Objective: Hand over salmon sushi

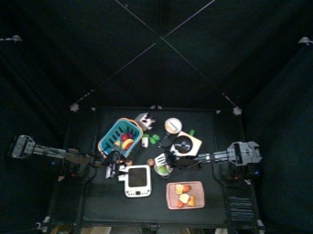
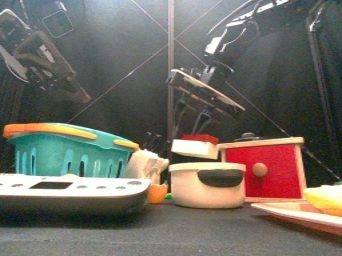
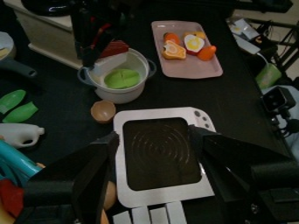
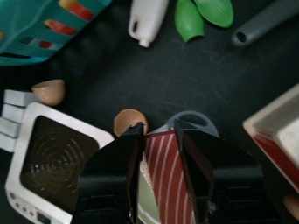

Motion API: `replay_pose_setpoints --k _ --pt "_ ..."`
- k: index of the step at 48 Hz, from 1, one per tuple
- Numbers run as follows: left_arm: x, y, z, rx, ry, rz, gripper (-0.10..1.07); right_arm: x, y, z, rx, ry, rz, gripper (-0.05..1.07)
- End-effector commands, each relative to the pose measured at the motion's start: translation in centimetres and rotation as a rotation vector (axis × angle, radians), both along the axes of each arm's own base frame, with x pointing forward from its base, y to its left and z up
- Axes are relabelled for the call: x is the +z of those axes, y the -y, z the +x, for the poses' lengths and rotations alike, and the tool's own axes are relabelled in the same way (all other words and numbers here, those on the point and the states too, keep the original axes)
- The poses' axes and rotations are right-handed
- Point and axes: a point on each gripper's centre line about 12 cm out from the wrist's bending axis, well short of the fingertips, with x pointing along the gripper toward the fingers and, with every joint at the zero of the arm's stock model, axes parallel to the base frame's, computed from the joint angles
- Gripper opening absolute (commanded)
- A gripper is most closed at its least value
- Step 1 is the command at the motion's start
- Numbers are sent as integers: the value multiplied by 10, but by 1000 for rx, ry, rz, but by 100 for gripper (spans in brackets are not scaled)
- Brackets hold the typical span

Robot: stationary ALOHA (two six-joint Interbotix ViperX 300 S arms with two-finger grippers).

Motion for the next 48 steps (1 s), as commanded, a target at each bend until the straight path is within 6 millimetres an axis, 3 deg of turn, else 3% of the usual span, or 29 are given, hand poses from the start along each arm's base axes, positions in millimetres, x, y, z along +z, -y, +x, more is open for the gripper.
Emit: replay_pose_setpoints --k 1,13,19,32,48 --pt "4 1 8 -15 14 6 97 39 -3 7 77 144 -29 51" --pt "7 12 34 -91 62 -34 98 63 -24 30 419 369 -120 51" --pt "1 2 46 -52 37 -36 98 65 -34 35 518 424 -113 51" --pt "-4 -10 61 -8 20 -56 98 66 -37 36 576 424 -159 51" --pt "-4 -12 80 -14 30 -70 98 62 -36 38 576 413 -162 51"
